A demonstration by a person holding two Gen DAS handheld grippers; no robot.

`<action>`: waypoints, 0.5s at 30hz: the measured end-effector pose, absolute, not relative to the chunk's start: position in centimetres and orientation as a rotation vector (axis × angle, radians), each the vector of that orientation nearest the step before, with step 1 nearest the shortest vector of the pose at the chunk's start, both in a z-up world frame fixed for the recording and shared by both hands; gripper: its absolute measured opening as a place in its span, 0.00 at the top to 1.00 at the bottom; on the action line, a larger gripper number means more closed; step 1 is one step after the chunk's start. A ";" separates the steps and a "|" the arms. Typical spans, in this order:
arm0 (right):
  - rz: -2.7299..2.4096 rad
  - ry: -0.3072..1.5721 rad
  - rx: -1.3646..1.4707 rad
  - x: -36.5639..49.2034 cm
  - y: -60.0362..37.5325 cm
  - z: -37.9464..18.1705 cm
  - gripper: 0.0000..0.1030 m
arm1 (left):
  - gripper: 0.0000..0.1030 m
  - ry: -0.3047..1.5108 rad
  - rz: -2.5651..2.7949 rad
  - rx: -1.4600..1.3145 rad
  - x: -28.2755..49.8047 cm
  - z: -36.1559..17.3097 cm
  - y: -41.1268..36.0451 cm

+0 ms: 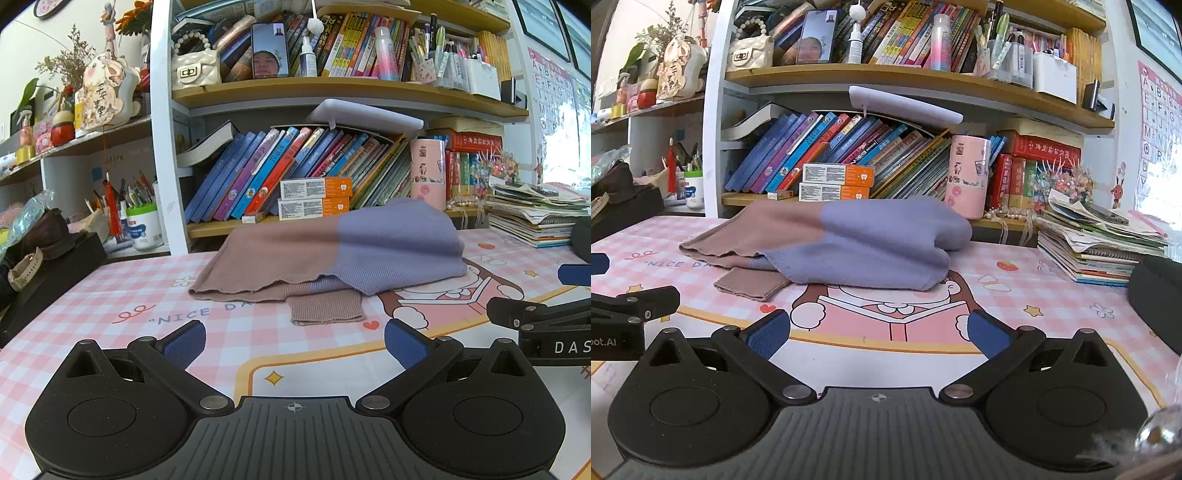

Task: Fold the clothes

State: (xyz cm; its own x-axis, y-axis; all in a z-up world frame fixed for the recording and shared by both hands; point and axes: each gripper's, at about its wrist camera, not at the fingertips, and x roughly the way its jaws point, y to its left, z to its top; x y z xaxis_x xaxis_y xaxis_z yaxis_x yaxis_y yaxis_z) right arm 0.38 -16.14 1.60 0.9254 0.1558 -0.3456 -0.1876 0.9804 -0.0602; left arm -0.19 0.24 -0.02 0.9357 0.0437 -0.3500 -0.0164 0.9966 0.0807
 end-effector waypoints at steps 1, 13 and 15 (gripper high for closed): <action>0.176 0.347 -0.092 0.4 -16.1 1.6 0.00 | 0.00 0.359 0.031 0.077 -0.2 0.0 0.3; 0.178 0.347 -0.087 0.4 -16.3 1.6 0.00 | 0.00 0.356 0.025 0.082 -0.3 0.0 0.2; 0.177 0.348 -0.086 0.4 -16.3 1.6 0.00 | 0.00 0.355 0.027 0.082 -0.3 0.0 0.2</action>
